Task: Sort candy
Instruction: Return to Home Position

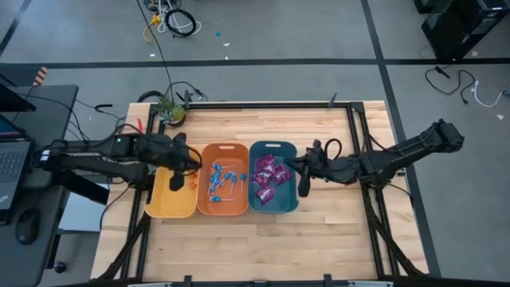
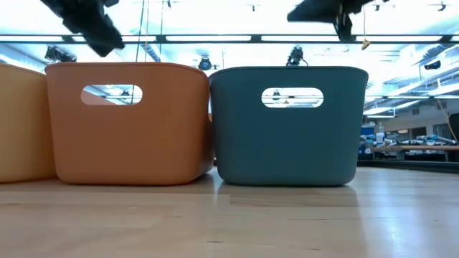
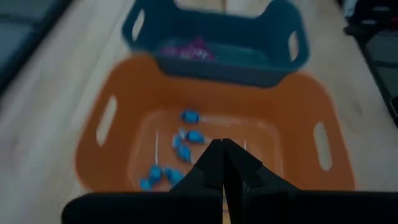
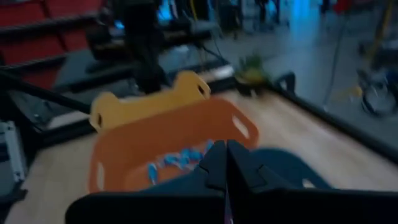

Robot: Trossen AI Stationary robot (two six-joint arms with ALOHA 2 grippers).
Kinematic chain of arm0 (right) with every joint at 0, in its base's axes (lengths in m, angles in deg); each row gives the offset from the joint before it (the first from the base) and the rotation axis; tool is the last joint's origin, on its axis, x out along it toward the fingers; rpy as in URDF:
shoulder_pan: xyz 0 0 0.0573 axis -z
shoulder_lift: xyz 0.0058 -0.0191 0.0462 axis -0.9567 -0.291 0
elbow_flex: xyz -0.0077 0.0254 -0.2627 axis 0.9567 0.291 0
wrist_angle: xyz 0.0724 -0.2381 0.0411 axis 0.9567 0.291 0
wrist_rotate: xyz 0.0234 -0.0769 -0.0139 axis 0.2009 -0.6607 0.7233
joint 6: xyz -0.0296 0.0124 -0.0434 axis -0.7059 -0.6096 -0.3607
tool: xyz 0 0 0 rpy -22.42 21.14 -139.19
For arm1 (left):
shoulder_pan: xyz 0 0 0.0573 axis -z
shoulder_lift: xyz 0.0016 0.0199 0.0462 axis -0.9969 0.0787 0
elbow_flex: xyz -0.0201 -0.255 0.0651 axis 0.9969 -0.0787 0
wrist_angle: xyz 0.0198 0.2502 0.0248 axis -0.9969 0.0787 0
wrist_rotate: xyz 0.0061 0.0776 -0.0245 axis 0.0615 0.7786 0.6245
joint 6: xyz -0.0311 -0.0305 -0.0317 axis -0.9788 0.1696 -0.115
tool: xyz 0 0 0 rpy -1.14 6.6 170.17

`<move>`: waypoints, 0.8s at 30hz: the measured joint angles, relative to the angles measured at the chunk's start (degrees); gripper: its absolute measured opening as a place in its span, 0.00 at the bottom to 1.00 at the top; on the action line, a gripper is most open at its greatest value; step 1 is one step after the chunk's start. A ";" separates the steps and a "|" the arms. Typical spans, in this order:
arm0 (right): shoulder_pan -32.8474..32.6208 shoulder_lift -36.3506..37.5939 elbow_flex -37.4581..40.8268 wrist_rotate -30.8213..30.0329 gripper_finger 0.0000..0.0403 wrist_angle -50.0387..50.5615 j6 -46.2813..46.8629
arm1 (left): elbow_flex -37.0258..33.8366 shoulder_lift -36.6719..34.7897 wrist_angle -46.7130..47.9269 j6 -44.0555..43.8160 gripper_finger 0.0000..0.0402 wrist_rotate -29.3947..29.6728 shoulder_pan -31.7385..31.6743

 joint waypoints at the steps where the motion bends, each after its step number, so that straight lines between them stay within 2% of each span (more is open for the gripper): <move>1: -0.32 0.00 0.00 0.25 0.00 -1.73 -1.77 | 0.27 0.00 -0.96 1.40 0.00 -0.27 0.00; 5: -1.32 0.00 0.00 0.51 0.00 -4.63 -5.22 | 1.42 -0.13 -2.71 4.85 0.00 -1.91 0.00; 11: -2.82 -0.62 0.00 0.57 0.00 -2.92 -4.49 | 1.90 -4.14 -2.28 4.24 0.00 -2.12 0.15; 17: -4.54 -2.28 -0.08 0.56 0.00 -3.83 -3.20 | 2.03 -11.31 -4.37 4.11 0.00 -1.46 3.92; 24: -5.10 -3.52 -0.04 0.35 0.00 -6.42 -5.63 | -1.14 -13.85 -7.41 4.15 0.00 0.07 8.90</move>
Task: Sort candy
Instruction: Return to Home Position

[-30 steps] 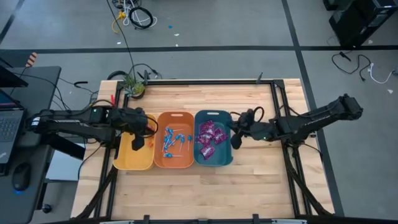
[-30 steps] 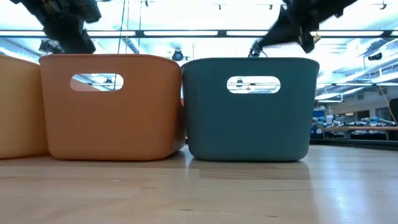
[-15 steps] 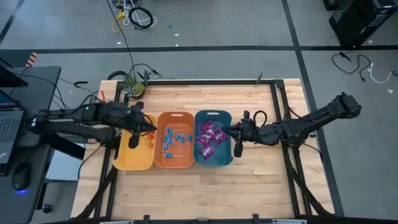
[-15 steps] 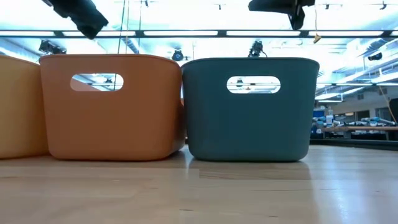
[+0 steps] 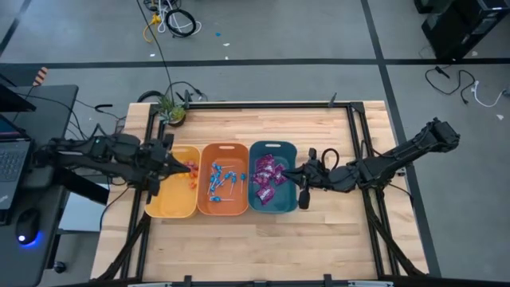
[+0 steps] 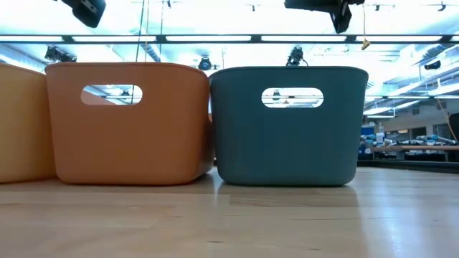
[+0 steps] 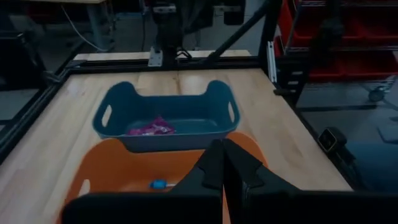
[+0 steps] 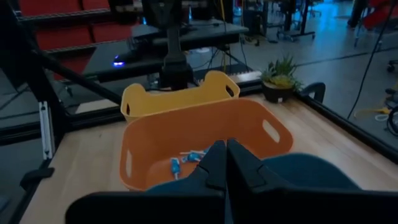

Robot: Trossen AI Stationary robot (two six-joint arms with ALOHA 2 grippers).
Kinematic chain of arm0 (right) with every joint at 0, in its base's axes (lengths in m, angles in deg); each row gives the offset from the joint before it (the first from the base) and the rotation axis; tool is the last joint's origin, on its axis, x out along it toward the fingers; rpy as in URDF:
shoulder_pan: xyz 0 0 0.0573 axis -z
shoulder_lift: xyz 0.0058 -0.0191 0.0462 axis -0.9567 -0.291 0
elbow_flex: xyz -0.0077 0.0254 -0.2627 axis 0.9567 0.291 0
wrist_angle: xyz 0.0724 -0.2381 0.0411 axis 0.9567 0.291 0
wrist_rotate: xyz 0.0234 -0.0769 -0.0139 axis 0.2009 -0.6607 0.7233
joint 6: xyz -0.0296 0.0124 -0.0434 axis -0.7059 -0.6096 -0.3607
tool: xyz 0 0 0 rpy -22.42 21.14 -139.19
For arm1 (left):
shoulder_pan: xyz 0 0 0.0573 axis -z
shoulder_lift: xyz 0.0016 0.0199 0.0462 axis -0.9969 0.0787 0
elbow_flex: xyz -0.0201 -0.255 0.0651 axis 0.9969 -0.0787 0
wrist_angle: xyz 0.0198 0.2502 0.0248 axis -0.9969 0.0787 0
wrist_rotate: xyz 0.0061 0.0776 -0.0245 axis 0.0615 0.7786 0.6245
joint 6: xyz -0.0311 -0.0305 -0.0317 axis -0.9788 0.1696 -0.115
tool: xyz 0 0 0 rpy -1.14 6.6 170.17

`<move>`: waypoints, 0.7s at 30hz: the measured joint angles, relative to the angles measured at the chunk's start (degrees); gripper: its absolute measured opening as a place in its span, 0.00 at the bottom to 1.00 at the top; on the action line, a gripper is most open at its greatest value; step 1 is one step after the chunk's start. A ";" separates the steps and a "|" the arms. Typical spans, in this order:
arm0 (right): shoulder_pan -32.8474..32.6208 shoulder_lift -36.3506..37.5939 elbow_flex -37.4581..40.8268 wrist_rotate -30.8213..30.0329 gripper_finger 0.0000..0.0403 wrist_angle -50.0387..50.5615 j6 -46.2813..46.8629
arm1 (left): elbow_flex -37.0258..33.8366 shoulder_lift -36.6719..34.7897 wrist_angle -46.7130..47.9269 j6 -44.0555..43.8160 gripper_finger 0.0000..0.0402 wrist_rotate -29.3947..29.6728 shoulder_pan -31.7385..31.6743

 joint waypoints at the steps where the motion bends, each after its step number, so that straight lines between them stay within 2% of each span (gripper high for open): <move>1: 0.06 -0.05 0.00 -0.04 0.00 -0.51 -0.54 | -0.60 -0.11 -0.62 -0.07 0.00 0.63 0.64; 8: 3.02 -0.13 0.00 3.63 0.00 -4.48 -5.72 | -1.38 -1.40 -1.96 -0.08 0.00 2.72 4.37; 15: 6.66 -0.13 0.00 6.82 0.00 -6.65 -9.83 | -1.40 -1.89 -1.26 1.07 0.00 4.69 5.52; 21: 9.57 -0.13 0.00 13.84 0.00 -10.40 -13.05 | -1.40 -1.87 -0.25 -1.80 0.00 5.02 5.74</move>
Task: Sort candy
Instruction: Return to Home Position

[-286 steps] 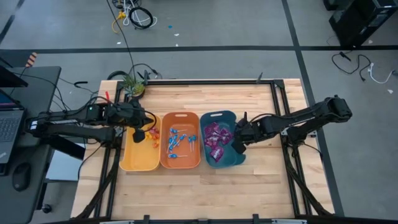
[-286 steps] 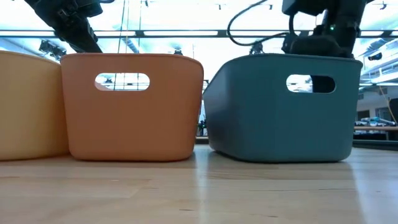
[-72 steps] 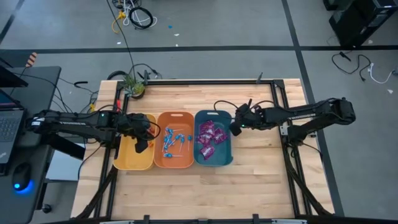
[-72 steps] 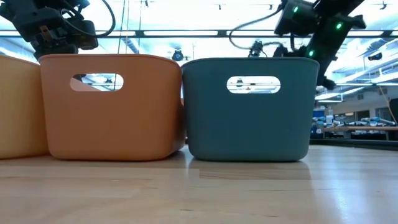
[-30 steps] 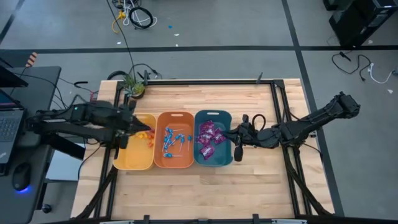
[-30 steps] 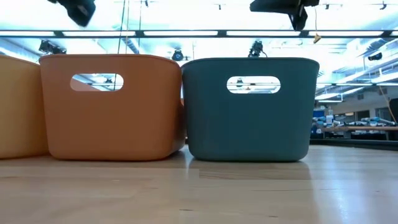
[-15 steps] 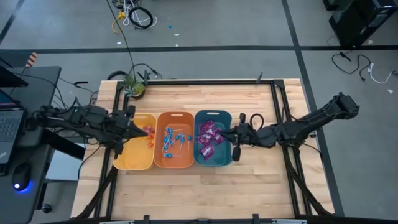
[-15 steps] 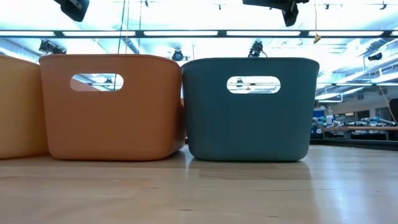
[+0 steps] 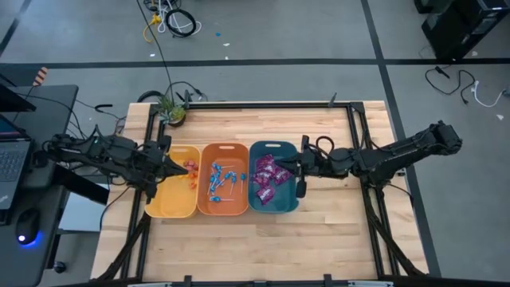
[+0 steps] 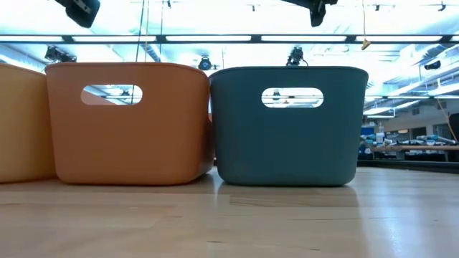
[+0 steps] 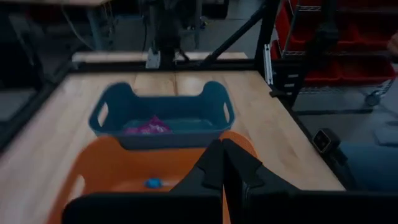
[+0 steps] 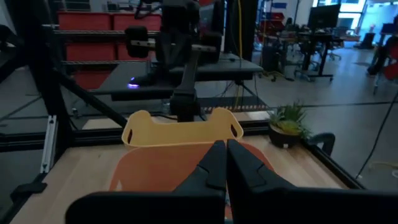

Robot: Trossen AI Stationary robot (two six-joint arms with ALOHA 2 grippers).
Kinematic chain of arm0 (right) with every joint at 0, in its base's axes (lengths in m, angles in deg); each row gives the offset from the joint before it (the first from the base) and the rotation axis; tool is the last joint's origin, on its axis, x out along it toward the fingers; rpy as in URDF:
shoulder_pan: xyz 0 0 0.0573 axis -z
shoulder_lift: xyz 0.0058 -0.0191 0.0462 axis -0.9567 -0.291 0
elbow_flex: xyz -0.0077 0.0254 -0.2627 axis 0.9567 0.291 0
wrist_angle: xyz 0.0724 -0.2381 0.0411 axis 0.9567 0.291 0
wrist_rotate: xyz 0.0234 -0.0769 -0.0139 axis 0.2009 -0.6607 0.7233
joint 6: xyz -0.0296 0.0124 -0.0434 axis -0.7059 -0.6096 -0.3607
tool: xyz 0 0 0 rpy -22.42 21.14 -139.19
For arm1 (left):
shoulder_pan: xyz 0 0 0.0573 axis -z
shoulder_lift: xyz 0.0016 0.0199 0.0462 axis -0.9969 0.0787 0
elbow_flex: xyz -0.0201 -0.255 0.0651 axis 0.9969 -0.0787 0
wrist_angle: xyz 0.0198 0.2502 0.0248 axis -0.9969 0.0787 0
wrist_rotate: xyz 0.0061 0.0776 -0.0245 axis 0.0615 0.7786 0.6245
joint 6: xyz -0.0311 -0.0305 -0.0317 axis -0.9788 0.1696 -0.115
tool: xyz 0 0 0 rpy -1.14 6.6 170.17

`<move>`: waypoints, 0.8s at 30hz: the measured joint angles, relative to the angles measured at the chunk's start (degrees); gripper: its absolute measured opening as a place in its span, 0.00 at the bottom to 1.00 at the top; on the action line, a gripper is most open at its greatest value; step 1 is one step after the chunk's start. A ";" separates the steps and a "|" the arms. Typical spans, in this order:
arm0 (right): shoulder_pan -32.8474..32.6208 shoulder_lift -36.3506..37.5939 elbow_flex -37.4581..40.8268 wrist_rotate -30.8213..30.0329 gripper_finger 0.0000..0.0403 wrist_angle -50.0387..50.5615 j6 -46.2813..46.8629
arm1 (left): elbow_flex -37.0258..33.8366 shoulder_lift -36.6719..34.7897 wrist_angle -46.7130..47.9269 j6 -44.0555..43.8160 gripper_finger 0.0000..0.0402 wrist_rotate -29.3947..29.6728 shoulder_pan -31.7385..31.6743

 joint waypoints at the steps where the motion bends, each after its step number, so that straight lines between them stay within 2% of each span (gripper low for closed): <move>1: 0.41 0.00 0.00 0.61 0.00 -0.35 -0.40 | 0.00 0.00 0.62 -1.69 0.00 0.00 0.00; 7: 3.28 0.00 0.02 4.73 0.00 -0.65 -1.08 | -0.04 -0.39 5.07 -7.39 0.00 1.11 0.00; 12: 3.85 -0.46 0.04 5.79 0.00 0.32 -0.44 | -0.07 -0.83 9.44 -9.79 0.00 1.68 1.40; 15: 3.82 -0.65 0.04 5.83 0.00 1.62 -0.36 | -0.39 -0.80 10.47 -5.91 0.00 1.68 2.93; 19: 3.82 -1.25 0.04 5.83 0.00 2.40 -0.27 | -3.23 -1.99 3.40 1.73 0.00 0.65 4.29; 24: 3.89 -2.56 0.04 5.79 0.00 2.15 0.69 | -5.88 -2.57 -0.39 3.14 0.00 1.15 4.44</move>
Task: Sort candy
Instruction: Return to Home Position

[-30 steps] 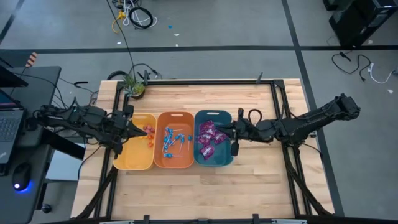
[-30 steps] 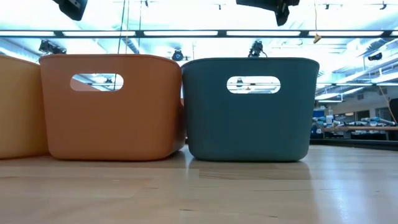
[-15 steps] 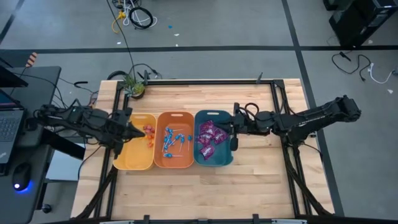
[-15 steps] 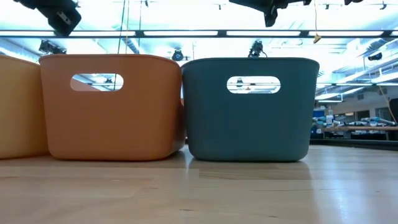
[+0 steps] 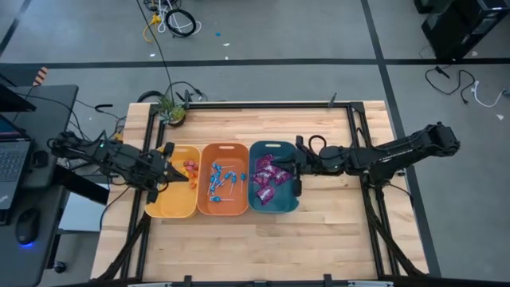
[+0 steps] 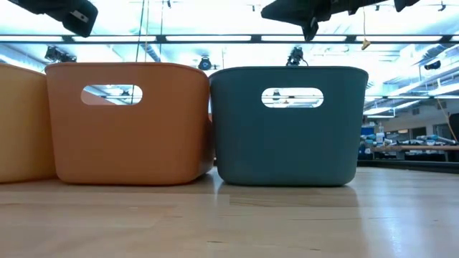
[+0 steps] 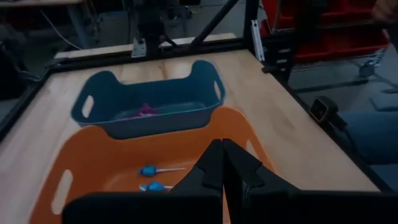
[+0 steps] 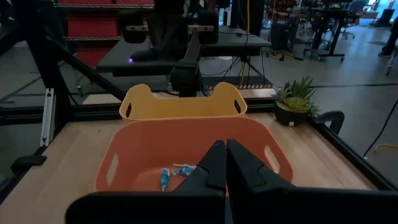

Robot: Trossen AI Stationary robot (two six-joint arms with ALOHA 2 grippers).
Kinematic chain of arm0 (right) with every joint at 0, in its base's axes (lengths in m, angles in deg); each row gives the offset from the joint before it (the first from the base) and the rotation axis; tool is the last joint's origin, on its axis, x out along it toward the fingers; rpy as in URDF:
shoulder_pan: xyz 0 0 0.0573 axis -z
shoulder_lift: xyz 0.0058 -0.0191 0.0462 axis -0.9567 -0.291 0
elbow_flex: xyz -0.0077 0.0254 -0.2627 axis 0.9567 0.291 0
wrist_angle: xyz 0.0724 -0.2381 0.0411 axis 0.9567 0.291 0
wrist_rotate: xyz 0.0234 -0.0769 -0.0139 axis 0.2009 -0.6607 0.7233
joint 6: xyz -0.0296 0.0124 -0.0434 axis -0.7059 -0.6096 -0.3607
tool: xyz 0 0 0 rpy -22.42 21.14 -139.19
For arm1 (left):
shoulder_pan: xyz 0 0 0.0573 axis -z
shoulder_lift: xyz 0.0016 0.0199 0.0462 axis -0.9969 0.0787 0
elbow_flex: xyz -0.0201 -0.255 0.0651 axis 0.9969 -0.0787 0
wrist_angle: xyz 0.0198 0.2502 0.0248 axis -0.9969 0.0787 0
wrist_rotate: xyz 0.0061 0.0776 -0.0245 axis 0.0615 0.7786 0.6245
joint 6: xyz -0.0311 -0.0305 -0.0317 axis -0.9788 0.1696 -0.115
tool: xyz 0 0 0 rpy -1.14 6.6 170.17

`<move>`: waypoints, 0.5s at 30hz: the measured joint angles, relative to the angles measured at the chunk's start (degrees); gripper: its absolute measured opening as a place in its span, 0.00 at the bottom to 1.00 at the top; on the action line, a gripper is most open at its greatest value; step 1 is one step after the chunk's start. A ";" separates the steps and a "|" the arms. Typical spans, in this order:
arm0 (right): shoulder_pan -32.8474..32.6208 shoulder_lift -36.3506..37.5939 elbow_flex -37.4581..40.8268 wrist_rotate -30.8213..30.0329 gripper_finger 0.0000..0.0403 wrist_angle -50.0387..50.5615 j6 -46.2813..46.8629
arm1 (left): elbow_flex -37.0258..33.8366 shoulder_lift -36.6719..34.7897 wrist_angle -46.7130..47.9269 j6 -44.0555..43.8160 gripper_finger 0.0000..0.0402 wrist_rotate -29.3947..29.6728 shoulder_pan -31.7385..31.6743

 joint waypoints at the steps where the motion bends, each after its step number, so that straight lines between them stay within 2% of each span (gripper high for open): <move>1: 0.03 -0.05 0.00 0.00 0.00 0.36 0.08 | -0.14 -0.02 -0.38 0.42 0.00 0.25 -0.01; 15: -2.35 -1.87 0.00 -0.37 0.00 -0.74 -1.44 | -0.42 -0.09 -3.18 3.17 0.00 0.51 -0.01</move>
